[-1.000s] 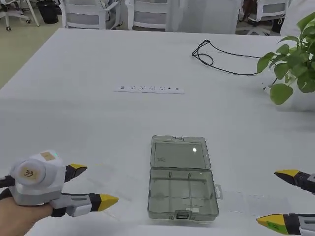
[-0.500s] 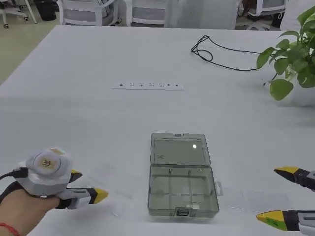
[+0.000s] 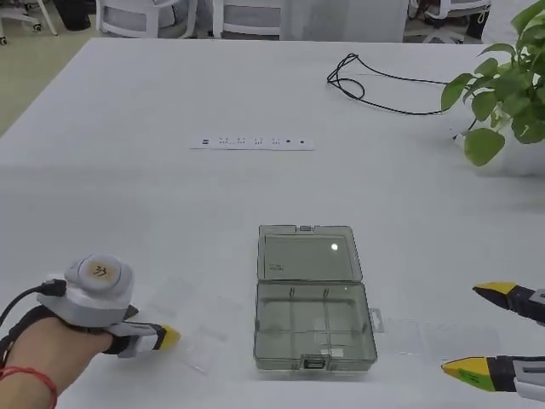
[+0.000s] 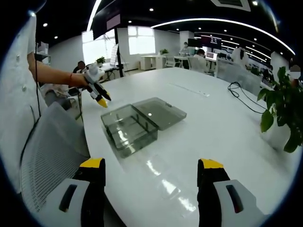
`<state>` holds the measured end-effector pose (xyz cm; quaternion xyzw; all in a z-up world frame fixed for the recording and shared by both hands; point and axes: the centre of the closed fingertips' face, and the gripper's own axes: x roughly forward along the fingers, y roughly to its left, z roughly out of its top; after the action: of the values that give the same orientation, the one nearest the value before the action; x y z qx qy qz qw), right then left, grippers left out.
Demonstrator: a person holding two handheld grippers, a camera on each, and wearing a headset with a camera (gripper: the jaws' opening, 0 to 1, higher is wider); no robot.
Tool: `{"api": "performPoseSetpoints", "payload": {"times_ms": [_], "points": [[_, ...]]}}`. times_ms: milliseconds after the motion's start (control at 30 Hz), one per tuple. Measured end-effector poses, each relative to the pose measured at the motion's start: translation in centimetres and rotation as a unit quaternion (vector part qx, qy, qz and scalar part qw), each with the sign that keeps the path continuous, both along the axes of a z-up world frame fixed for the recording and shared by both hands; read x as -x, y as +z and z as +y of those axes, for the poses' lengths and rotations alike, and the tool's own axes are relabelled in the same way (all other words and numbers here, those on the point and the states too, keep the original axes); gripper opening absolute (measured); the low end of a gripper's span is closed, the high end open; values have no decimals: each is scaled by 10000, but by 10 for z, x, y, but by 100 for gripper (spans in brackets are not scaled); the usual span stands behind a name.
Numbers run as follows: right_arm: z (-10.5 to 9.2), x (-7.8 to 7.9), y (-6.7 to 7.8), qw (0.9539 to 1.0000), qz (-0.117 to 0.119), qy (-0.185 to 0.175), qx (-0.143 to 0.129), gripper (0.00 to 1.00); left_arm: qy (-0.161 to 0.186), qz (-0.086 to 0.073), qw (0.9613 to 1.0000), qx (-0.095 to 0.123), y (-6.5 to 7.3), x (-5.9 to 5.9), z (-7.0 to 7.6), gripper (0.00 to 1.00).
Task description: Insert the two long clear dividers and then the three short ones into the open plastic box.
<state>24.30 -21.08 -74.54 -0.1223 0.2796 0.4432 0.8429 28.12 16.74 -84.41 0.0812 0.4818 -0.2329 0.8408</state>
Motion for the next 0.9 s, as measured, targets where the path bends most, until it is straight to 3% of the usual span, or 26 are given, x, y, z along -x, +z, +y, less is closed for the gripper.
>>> {"api": "performPoseSetpoints", "payload": {"times_ms": [333, 667, 767, 900], "points": [[-3, -3, 0, 10000, -18, -24, -7, 80, -134, 83, 9984, -535, -6, -7, 4, 43], [-8, -7, 6, 10000, -86, -35, 35, 80, 53, 159, 9983, -560, -7, -9, 7, 41], [-9, -8, 8, 9999, -104, -40, 31, 80, 46, 197, 9982, -571, -7, -8, 9, 34], [-8, -8, 11, 9999, -127, -47, 23, 80, 25, 227, 9981, -574, -7, -8, 10, 33]]}}
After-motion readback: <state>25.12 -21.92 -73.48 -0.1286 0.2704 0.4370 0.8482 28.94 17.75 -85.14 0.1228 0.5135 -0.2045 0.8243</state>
